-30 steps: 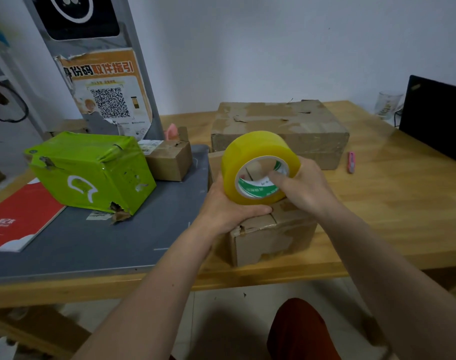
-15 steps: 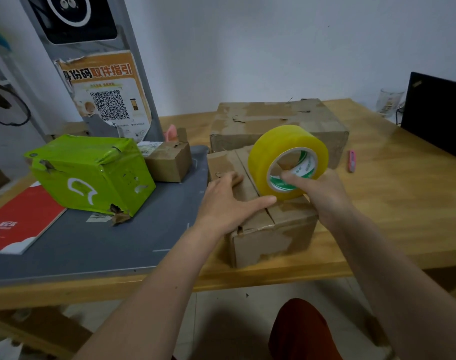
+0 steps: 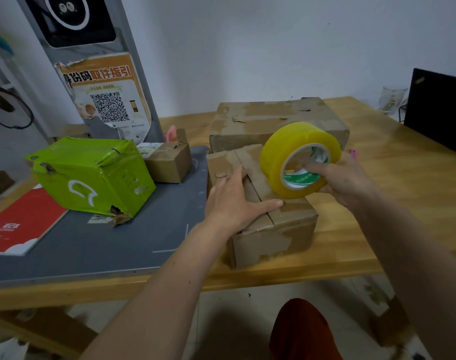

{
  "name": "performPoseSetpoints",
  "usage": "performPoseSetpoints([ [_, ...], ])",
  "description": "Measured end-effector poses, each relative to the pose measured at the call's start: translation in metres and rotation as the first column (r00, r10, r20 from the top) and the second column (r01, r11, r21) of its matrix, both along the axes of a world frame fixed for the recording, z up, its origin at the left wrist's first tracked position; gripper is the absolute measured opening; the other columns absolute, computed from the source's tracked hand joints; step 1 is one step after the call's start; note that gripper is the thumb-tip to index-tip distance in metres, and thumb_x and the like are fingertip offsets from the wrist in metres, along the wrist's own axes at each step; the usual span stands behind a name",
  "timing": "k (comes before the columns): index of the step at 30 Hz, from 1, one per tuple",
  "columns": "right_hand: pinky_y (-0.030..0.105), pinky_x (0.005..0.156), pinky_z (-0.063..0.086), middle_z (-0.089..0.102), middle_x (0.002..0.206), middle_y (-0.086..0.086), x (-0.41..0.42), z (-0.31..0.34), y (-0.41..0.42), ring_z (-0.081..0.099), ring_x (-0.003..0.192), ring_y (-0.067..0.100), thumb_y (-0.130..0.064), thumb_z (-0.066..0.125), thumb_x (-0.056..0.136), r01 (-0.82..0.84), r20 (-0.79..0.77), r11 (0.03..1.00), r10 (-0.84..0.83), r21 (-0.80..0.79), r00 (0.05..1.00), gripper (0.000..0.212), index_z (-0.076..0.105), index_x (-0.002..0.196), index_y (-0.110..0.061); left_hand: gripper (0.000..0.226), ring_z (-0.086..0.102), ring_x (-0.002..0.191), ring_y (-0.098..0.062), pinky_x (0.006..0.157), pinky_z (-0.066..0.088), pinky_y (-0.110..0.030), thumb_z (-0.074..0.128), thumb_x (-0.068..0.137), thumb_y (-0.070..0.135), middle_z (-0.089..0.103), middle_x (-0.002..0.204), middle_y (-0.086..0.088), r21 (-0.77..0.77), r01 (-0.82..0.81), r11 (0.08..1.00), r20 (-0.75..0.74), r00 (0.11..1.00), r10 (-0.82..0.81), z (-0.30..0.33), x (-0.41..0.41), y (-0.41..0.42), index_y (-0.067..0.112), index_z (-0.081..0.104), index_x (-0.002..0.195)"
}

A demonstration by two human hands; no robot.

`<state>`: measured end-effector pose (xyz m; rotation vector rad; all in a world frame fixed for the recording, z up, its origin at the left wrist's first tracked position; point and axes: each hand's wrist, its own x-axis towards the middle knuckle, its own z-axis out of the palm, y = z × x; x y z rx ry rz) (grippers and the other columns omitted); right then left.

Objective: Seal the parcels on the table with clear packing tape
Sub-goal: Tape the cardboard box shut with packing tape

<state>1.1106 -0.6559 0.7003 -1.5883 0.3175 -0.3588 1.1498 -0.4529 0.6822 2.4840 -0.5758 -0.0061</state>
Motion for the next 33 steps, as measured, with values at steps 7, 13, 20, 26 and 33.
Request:
performPoseSetpoints([
  [7,0.045,0.074,0.057,0.071,0.1,0.009,0.002,-0.004,-0.013,0.069,0.091,0.024,0.003,0.061,0.089,-0.026,-0.012,0.995,0.028,0.098,1.0,0.021,0.065,0.102,-0.014,0.105,0.028,0.145,-0.021,0.117,0.023,-0.039,0.068,0.071,0.075,0.035,0.157,0.003,0.042,-0.018,0.999,-0.011,1.0,0.018,0.003,-0.002,-0.002,0.026,0.026,0.154],
  [13,0.027,0.051,0.056,0.07,0.09,0.001,0.005,-0.005,-0.033,0.07,0.079,0.013,0.002,0.059,0.091,0.068,0.001,0.991,-0.069,0.115,0.998,0.026,0.063,0.112,-0.013,0.106,0.029,0.145,-0.02,0.118,0.024,-0.04,0.064,0.069,0.079,0.036,0.156,0.005,0.061,-0.018,0.998,-0.008,1.0,0.019,0.0,0.0,-0.002,0.026,0.029,0.153],
  [20,0.035,0.065,0.055,0.067,0.085,0.004,0.005,-0.002,-0.034,0.067,0.079,0.019,0.006,0.06,0.088,0.14,0.003,0.99,-0.14,-0.023,0.99,0.023,0.064,0.104,-0.009,0.107,0.028,0.145,-0.02,0.118,0.023,-0.04,0.064,0.07,0.079,0.033,0.158,0.003,0.073,-0.019,0.997,-0.01,1.0,0.02,0.002,-0.001,-0.003,0.024,0.027,0.155],
  [26,0.04,0.078,0.05,0.064,0.089,0.014,-0.005,-0.005,-0.048,0.062,0.083,0.028,0.011,0.061,0.082,0.269,0.077,0.95,-0.26,-0.157,0.962,0.019,0.068,0.099,0.003,0.104,0.027,0.145,-0.019,0.118,0.021,-0.039,0.065,0.072,0.076,0.034,0.157,0.006,0.042,-0.013,0.999,-0.017,1.0,0.014,0.001,-0.002,-0.001,0.026,0.027,0.154],
  [33,0.048,0.08,0.051,0.062,0.096,0.02,-0.008,-0.039,-0.051,0.062,0.093,0.036,0.005,0.063,0.085,0.275,-0.103,0.961,-0.272,0.021,0.957,0.011,0.066,0.09,-0.004,0.099,0.029,0.143,-0.017,0.115,0.022,-0.037,0.066,0.072,0.074,0.036,0.155,0.008,0.006,-0.02,1.0,-0.01,1.0,0.02,0.0,-0.002,-0.001,0.028,0.03,0.152],
])
